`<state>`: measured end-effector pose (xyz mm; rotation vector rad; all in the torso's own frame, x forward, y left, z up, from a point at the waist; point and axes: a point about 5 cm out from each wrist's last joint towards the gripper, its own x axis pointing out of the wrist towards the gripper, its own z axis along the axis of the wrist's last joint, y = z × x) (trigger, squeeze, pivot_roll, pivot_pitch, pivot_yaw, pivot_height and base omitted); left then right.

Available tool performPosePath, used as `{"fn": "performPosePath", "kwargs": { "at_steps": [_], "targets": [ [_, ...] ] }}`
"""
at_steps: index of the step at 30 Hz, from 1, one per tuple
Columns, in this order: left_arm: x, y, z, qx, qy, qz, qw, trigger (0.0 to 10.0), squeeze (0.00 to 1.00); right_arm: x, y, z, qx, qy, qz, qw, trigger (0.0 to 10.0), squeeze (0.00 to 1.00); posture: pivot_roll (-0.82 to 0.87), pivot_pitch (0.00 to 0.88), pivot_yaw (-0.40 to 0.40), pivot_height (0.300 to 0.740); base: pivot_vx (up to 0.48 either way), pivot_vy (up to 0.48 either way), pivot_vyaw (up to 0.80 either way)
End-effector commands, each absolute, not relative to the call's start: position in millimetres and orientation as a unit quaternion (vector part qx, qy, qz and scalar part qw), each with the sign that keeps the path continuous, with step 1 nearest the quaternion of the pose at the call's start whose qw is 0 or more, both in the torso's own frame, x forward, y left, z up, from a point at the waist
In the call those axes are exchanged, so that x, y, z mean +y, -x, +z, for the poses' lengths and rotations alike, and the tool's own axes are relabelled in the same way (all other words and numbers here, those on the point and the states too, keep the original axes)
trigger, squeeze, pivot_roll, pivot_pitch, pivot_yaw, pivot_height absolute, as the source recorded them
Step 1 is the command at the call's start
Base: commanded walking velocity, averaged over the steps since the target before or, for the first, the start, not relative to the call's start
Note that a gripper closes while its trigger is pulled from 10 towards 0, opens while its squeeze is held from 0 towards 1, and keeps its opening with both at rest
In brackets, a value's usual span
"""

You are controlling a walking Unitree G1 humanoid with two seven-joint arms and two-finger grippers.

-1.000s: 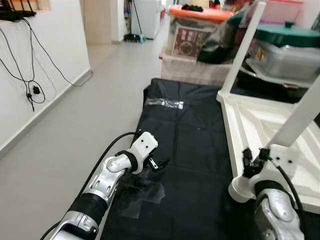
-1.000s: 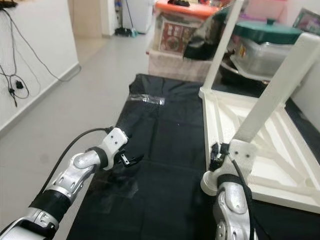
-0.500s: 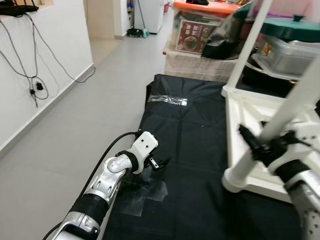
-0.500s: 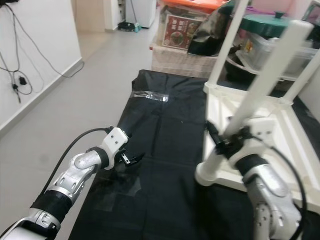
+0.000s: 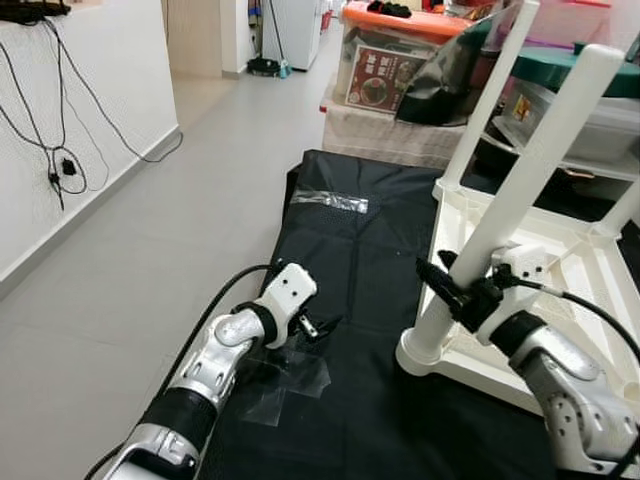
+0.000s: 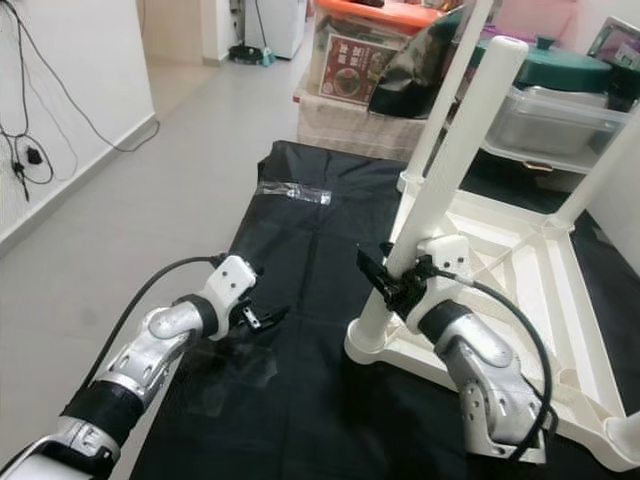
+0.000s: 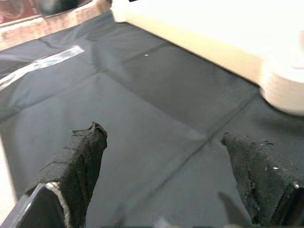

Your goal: Building children table

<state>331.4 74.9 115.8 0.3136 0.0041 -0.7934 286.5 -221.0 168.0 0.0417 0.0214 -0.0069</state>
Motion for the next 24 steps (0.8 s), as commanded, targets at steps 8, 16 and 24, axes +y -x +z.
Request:
{"fn": "performPosePath", "kwargs": {
  "at_steps": [8,16,24],
  "targets": [
    [76,-327,112,0.009,-0.148,-0.393,0.907,10.0,0.0,-257,-214,122,0.129,0.035,-0.374,0.918,0.0,0.0,0.08,0.0,-0.089,0.74,0.0,0.0,0.0],
    [74,-330,115,0.007,-0.154,-0.402,0.902,10.0,0.0,-234,-233,161,0.017,0.0,-0.289,0.957,10.0,1.0,0.07,0.0,-0.081,0.74,0.0,0.0,0.0],
    [75,-328,113,0.007,-0.154,-0.398,0.904,10.0,0.0,-245,-247,223,-0.088,-0.021,-0.132,0.987,10.0,0.0,0.08,0.0,-0.089,0.74,0.0,0.0,0.0]
  ]
}}
